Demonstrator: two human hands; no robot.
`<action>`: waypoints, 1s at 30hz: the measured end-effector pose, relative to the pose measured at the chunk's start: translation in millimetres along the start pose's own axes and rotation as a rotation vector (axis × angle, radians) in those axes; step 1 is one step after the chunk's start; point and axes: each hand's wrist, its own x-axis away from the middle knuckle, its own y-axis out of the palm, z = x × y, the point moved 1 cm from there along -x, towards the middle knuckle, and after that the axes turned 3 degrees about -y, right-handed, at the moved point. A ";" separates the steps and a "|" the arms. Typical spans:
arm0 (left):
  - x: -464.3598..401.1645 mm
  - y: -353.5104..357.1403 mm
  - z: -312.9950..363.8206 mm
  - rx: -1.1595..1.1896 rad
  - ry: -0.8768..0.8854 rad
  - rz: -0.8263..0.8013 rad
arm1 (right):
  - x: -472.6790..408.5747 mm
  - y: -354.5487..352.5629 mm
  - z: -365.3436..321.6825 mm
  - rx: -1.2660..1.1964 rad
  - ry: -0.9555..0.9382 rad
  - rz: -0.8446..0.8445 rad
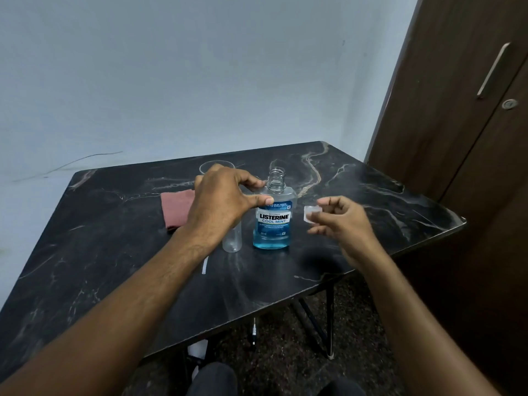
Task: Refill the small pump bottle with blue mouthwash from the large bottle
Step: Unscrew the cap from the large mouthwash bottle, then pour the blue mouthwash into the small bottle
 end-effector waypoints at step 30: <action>51.8 -2.2 -37.3 0.245 -0.136 0.287 | 8.0 54.8 13.5 0.054 -0.117 -0.248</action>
